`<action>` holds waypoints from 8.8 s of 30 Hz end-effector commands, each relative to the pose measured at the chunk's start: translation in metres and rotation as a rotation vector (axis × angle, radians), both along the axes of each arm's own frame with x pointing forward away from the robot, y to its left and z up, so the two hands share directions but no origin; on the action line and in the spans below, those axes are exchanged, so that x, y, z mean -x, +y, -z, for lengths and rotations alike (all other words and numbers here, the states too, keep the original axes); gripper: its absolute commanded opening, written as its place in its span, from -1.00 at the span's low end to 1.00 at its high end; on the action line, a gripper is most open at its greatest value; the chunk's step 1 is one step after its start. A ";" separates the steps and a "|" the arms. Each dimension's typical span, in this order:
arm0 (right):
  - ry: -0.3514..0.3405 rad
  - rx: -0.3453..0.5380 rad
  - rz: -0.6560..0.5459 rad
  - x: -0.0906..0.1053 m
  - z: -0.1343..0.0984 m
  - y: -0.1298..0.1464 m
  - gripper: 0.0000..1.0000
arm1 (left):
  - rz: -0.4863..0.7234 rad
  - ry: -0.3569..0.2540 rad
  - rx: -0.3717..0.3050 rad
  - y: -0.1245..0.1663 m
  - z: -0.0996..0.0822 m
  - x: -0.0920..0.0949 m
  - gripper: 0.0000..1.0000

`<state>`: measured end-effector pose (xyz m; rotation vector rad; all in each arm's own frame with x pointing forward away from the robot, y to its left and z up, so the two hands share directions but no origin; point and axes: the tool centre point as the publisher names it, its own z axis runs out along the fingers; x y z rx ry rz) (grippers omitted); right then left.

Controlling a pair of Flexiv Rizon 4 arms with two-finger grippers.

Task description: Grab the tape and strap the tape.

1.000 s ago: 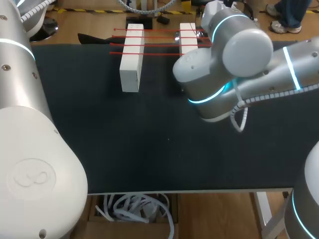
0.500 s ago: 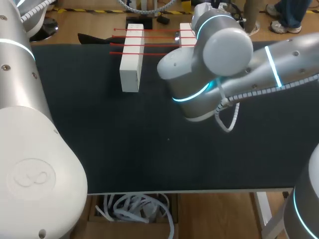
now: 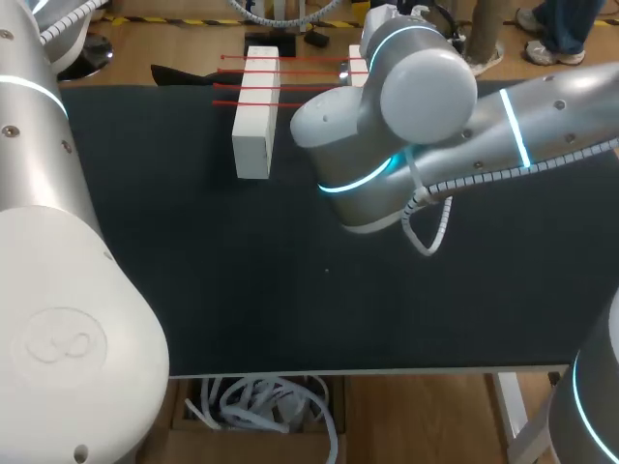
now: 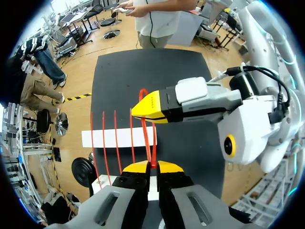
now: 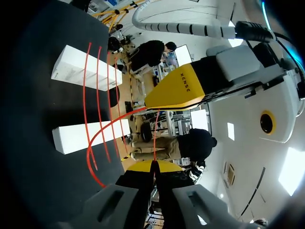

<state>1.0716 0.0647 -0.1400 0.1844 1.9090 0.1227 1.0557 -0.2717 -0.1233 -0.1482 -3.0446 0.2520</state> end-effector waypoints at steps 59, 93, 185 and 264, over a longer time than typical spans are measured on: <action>0.007 -0.028 -0.037 0.002 -0.001 0.001 -1.00 | 0.000 0.002 -0.004 -0.001 -0.001 0.000 -1.00; 0.021 -0.068 -0.102 0.008 -0.006 0.011 -1.00 | 0.000 0.002 -0.004 -0.001 -0.001 0.000 -1.00; 0.044 -0.180 -0.246 0.011 -0.008 0.029 1.00 | 0.000 0.002 -0.004 -0.001 -0.001 0.000 -1.00; 0.290 -0.256 -0.403 -0.033 0.003 -0.143 1.00 | -1.041 0.145 -0.398 0.412 0.024 0.072 1.00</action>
